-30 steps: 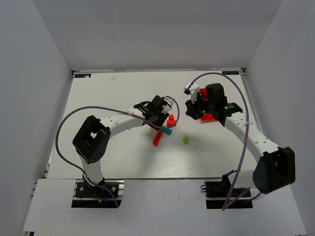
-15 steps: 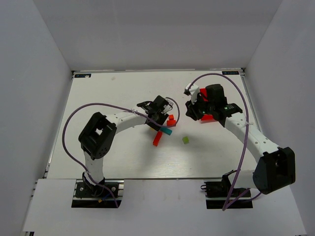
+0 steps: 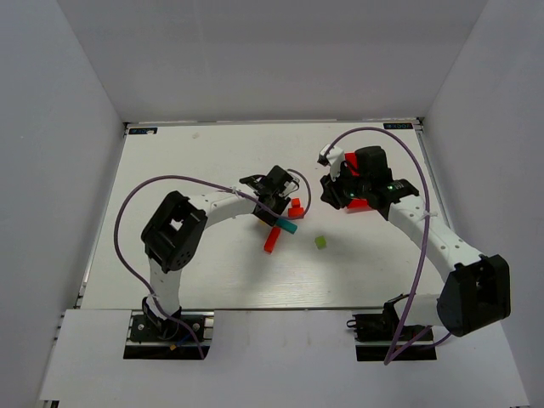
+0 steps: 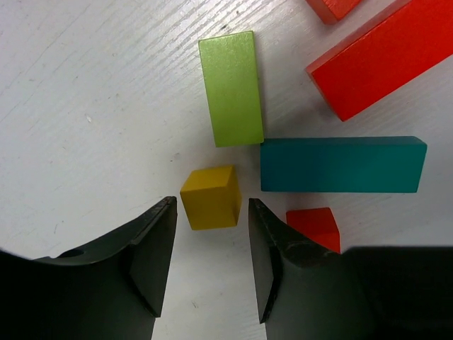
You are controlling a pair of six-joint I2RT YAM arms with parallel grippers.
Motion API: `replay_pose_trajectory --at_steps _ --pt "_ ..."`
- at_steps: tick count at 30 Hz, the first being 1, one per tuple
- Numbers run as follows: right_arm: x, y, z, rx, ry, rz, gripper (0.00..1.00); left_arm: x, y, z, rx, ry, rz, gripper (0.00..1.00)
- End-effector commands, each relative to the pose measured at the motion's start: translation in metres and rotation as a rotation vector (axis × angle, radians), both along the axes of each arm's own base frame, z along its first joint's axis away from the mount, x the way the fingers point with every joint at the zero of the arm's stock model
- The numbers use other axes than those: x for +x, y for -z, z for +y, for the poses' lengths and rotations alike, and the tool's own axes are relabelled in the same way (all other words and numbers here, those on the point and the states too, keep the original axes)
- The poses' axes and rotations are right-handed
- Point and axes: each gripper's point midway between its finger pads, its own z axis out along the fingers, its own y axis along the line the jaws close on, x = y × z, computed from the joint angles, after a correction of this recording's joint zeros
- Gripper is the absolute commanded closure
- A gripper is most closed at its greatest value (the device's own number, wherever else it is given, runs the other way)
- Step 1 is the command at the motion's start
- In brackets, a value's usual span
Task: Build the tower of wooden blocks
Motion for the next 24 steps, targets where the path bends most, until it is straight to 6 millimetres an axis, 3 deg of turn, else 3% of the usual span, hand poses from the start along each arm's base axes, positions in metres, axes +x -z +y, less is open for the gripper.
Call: replay_pose_trajectory --at_steps 1,5,11,13,18,20,22,24 --pt "-0.002 -0.014 0.005 0.029 -0.023 -0.047 0.62 0.009 -0.016 -0.005 -0.029 -0.013 -0.034 0.45" --pt "-0.002 -0.016 0.004 0.031 -0.021 -0.049 0.62 0.009 -0.01 -0.005 -0.02 -0.021 -0.019 0.46" --pt "-0.003 -0.016 0.004 0.033 -0.024 -0.051 0.62 0.009 -0.01 -0.005 -0.02 -0.021 -0.019 0.61" --pt "-0.003 -0.016 0.004 0.033 -0.024 -0.048 0.62 0.011 -0.019 -0.004 -0.028 -0.025 -0.039 0.68" --pt "-0.002 -0.009 0.004 0.025 -0.023 -0.03 0.62 0.019 -0.028 0.005 -0.027 0.009 -0.052 0.74" --pt "-0.004 -0.015 0.004 0.034 -0.028 -0.045 0.62 0.029 -0.035 0.009 -0.056 0.008 -0.061 0.79" --pt "-0.004 -0.015 0.003 0.032 -0.025 -0.048 0.62 0.035 -0.042 0.011 -0.071 0.034 -0.066 0.93" --pt "-0.005 -0.014 0.003 0.031 -0.027 -0.047 0.62 0.042 -0.046 0.017 -0.073 0.055 -0.072 0.98"
